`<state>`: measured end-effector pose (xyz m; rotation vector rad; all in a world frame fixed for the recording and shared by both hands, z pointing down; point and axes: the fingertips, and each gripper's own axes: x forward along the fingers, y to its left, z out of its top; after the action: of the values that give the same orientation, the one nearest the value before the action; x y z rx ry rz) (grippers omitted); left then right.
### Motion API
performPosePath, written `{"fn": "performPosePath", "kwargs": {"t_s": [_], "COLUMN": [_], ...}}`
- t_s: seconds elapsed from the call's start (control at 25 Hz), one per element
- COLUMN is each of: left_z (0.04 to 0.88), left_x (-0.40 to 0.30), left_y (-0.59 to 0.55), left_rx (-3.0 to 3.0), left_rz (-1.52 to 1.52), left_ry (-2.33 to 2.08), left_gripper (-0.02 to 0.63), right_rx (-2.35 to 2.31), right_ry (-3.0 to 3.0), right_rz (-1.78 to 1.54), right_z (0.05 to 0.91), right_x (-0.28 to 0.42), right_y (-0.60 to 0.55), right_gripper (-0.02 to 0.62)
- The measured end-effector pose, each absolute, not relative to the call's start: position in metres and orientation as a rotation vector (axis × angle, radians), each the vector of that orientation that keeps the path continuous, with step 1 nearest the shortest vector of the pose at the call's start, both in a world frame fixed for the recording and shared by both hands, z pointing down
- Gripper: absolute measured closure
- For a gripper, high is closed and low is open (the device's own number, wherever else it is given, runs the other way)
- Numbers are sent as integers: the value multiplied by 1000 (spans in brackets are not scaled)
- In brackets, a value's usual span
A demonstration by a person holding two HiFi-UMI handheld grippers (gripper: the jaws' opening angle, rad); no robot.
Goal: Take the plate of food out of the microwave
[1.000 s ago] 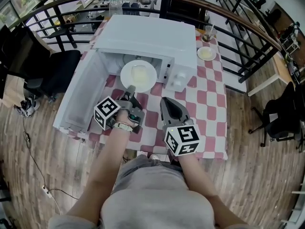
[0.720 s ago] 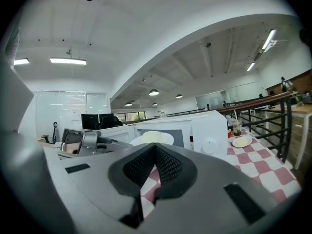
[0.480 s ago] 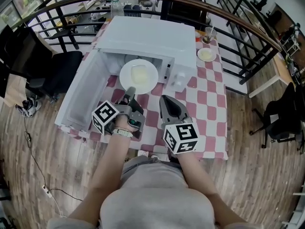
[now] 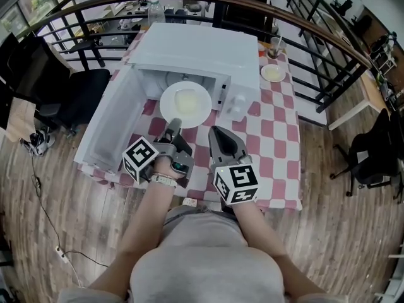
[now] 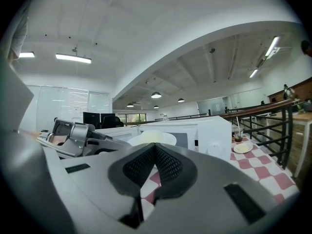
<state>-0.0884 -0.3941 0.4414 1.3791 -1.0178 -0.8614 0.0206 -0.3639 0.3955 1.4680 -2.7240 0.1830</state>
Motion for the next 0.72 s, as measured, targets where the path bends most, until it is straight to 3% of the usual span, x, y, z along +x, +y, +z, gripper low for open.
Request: {"fn": "performPosePath", "kwargs": {"t_s": [0.72], "left_z": [439], "left_x": [-78], "left_y": [-389], "left_rx": [1385], "left_rz": [-864], "left_ry": [-989], "left_gripper": [591], "right_rx": [1467], "right_ry": [-2703], "right_rz": [147], "right_z": [394], "right_x": [15], "right_y": [-361], "right_gripper": [571]}}
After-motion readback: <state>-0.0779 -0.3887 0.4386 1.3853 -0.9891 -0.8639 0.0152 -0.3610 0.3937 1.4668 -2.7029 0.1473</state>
